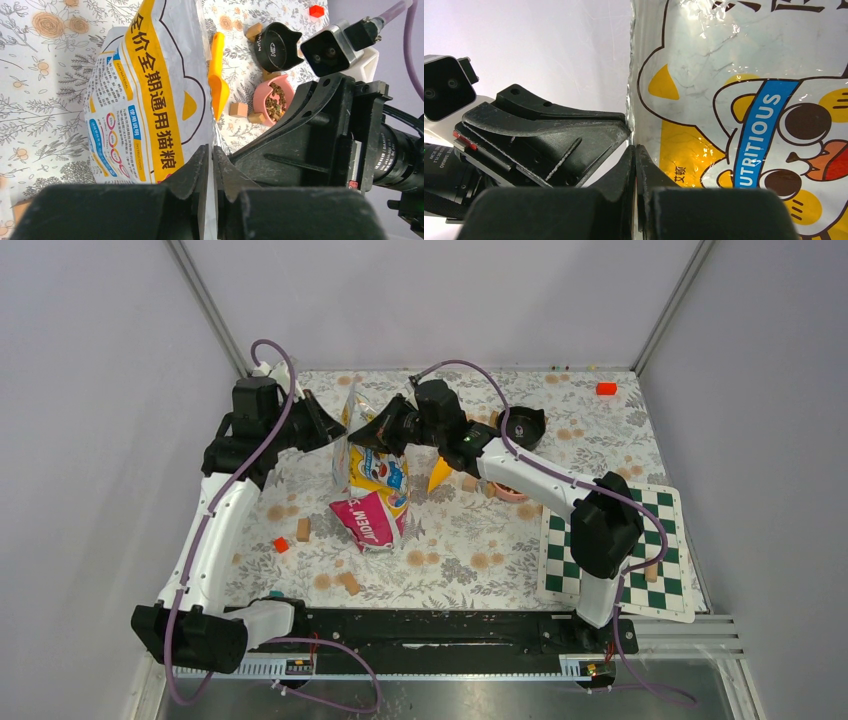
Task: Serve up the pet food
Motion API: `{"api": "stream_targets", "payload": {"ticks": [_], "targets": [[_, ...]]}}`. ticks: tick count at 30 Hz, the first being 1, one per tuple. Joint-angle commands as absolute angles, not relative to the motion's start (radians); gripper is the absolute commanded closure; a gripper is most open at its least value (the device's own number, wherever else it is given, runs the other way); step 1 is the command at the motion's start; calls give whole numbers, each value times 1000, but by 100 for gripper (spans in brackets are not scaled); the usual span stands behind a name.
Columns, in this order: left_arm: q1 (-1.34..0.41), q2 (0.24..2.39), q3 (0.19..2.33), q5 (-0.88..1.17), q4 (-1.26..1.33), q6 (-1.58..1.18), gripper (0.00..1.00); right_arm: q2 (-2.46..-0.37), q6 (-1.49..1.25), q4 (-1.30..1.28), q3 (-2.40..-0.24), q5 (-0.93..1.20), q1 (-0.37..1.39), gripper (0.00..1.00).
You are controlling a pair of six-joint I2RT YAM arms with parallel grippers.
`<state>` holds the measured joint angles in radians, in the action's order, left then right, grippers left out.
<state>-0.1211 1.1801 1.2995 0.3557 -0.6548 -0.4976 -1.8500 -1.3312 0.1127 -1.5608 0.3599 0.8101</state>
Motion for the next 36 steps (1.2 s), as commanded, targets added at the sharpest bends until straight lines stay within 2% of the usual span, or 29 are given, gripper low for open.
{"api": "stream_targets", "payload": {"ticks": [1,8,14,16,19,20,28,36], "targets": [[-120,1192,1311,313,-658,-446,92,-1807,-1301,101,-1574,370,807,100],[-120,1230,1338,344,-709,-385,81,-1819,-1219,37,-1608,364,808,100],[-120,1252,1353,347,-735,-383,80,-1836,-1149,6,-1646,363,808,100],[-120,1255,1357,340,-740,-382,85,-1841,-1129,-18,-1658,363,808,100],[-118,1255,1368,319,-750,-379,99,-1846,-1111,-28,-1664,364,808,100],[-120,1255,1374,307,-755,-377,100,-1848,-1103,-33,-1668,365,808,100],[-120,1228,1406,255,-770,-370,100,-1867,-1039,-81,-1708,335,811,100],[-120,1221,1412,260,-772,-370,100,-1908,-1002,-138,-1771,335,814,87]]}}
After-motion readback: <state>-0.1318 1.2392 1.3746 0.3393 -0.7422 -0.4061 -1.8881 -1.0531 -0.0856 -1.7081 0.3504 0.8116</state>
